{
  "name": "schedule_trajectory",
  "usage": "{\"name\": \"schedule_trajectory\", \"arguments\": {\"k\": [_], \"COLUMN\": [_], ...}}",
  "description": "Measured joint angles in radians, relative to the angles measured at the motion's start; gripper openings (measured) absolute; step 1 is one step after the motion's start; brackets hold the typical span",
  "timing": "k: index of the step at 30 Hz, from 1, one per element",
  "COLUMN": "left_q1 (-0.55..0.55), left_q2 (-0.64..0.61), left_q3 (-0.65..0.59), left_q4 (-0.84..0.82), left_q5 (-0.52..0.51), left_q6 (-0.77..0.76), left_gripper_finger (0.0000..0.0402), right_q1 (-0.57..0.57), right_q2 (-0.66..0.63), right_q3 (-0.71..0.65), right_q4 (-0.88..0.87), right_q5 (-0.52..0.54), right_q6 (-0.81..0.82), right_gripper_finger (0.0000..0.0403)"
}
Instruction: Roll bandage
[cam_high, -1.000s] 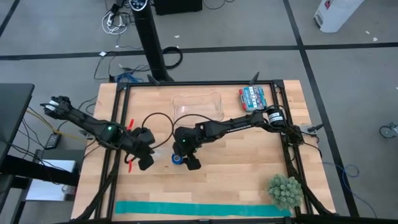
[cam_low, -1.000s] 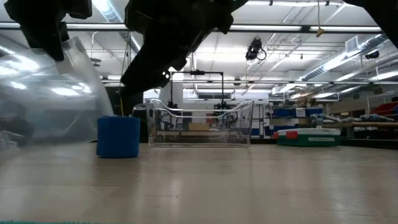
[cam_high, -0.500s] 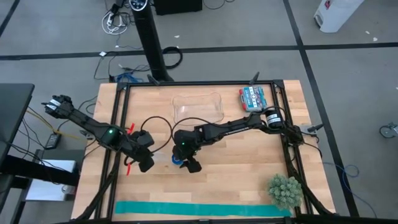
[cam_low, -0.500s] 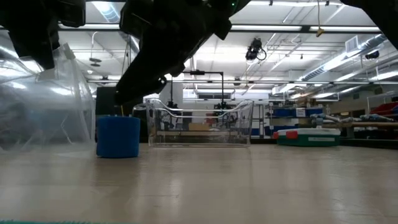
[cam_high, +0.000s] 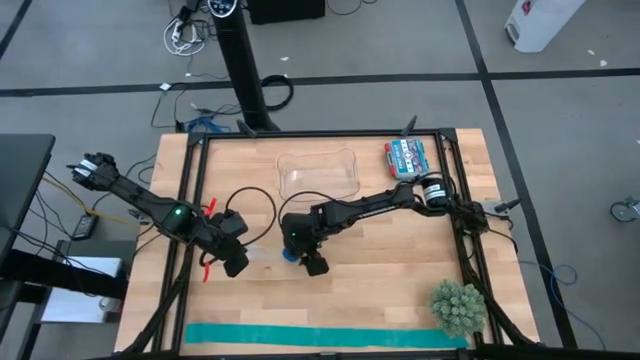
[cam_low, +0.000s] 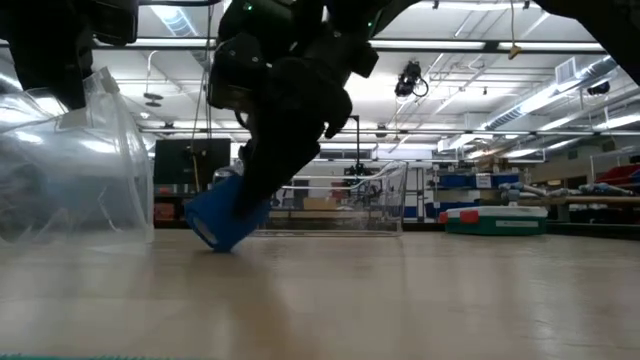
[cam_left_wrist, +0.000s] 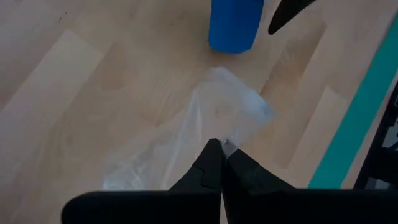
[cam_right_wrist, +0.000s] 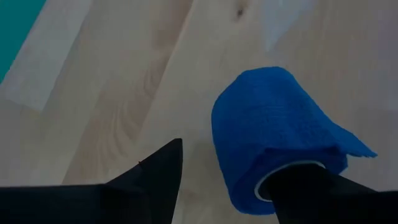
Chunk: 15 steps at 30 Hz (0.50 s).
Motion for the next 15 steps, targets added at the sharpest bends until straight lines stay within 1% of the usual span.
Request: {"name": "schedule_trajectory", "arguments": {"k": [2,7,11,15], "left_q1": [0.0,0.0,0.0,0.0], "left_q2": [0.0,0.0,0.0,0.0], "left_q3": [0.0,0.0,0.0,0.0], "left_q4": [0.002,0.001,0.005,0.019], "left_q5": [-0.002,-0.003,-0.004,-0.004], "left_q6": [0.003,0.003,0.003,0.003], "left_gripper_finger": [0.0001,0.0001,0.0002,0.0002], "right_q1": [-0.003,-0.014,-0.021,-0.023], "right_q2": [-0.004,-0.004,-0.006,-0.007], "right_q3": [0.0,0.0,0.0,0.0], "right_q4": [-0.032,-0.033,-0.025,-0.023], "right_q5": [0.017,0.018,-0.001,-0.008], "right_q6": [-0.006,-0.003,-0.001,0.0], "right_gripper_finger": [0.0203,0.0175,0.014,0.0094]}}
